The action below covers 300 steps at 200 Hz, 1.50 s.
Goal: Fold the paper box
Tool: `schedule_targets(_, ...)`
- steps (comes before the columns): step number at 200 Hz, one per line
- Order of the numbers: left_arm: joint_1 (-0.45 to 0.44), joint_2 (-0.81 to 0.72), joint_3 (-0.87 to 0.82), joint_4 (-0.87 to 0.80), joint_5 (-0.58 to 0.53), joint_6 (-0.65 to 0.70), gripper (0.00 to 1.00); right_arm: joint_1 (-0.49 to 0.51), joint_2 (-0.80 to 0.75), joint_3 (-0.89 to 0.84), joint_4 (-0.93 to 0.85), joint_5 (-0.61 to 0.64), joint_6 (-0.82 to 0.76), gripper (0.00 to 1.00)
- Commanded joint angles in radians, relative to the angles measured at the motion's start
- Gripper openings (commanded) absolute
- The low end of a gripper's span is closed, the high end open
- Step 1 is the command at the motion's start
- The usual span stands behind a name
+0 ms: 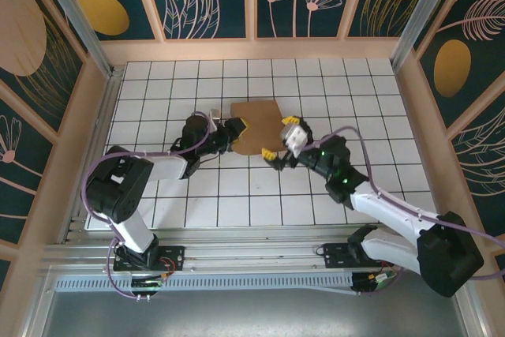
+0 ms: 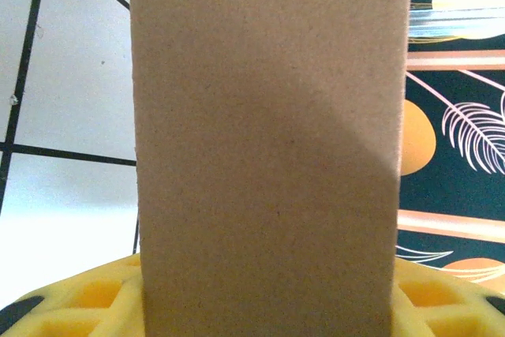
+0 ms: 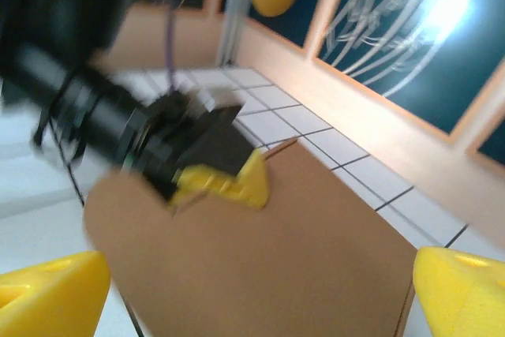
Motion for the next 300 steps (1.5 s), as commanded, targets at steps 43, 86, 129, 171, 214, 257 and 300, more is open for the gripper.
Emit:
schedule_targets(43,0.014,-0.056,0.019,-0.077,-0.018,-0.066,0.47,0.042,0.216,0.064,0.089,0.131,-0.717,0.99)
schedule_targets(86,0.014,-0.027,0.012,-0.012,0.016,-0.141,0.47,0.052,0.405,0.084,0.305,0.216,-0.831,0.91)
schedule_targets(129,0.024,-0.036,0.011,-0.002,0.035,-0.164,0.48,0.053,0.447,0.116,0.304,0.231,-0.811,0.68)
schedule_targets(171,0.025,-0.071,0.009,0.025,0.043,-0.165,0.58,0.054,0.454,0.086,0.363,0.261,-0.794,0.53)
schedule_targets(214,0.075,-0.191,-0.008,-0.091,-0.048,-0.028,0.79,0.043,0.364,0.111,0.163,0.218,-0.708,0.42)
schedule_targets(257,0.140,-0.406,0.098,-0.476,-0.269,0.337,0.86,0.014,0.235,0.175,-0.197,0.118,-0.658,0.42)
schedule_targets(300,0.142,-0.484,0.128,-0.640,-0.434,0.456,0.90,-0.021,0.186,0.236,-0.334,0.049,-0.618,0.42)
